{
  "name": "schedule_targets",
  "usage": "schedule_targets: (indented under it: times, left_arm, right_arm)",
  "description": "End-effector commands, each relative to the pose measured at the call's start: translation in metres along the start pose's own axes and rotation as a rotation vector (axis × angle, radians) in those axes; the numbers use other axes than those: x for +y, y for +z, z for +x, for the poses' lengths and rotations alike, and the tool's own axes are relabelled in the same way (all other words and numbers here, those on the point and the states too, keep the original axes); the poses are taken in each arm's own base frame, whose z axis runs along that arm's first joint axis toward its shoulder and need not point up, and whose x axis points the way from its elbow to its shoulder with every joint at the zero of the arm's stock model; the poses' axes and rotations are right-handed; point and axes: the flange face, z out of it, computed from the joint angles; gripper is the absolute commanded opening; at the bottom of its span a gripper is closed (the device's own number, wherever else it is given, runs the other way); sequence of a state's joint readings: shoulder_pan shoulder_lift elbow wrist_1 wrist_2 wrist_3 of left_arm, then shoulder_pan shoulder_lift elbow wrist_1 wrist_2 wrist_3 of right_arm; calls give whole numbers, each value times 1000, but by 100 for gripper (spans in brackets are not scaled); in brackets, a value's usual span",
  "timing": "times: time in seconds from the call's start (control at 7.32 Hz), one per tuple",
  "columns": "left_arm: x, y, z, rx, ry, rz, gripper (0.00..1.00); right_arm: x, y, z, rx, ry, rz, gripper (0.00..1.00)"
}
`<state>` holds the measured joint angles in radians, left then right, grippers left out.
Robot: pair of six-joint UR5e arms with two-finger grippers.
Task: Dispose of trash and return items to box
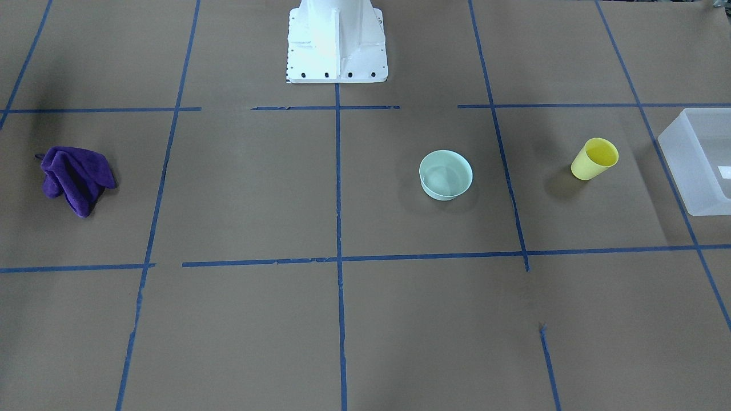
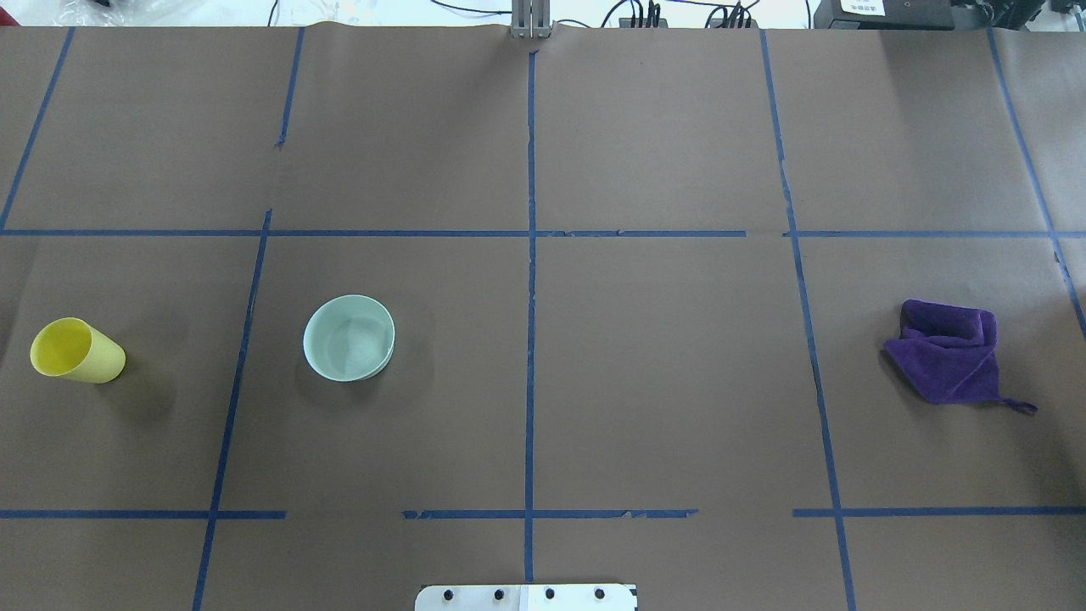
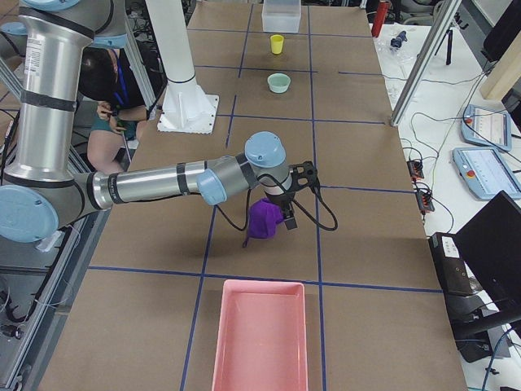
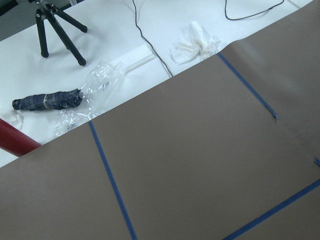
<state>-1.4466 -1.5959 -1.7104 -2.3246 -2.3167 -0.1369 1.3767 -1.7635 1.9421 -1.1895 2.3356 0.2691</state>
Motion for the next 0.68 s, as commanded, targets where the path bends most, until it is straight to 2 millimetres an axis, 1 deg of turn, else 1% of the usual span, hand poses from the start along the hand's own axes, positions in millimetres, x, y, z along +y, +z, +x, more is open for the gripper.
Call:
schedule_targets:
  times: [0.0, 0.14, 0.27, 0.41, 0.55]
  left_arm:
    - [6, 13, 15, 29, 18, -9, 100]
    - [7, 12, 15, 29, 18, -9, 100]
    - [6, 11, 16, 28, 22, -5, 100]
    - [5, 10, 17, 32, 21, -4, 100]
    - [5, 10, 17, 32, 23, -4, 100]
  right_arm:
    - [6, 70, -74, 49, 74, 52, 98]
    - [17, 98, -98, 63, 93, 34, 95]
    - [25, 112, -110, 64, 69, 10, 82]
    - [40, 123, -115, 66, 53, -28, 76]
    - [54, 130, -112, 84, 44, -54, 73]
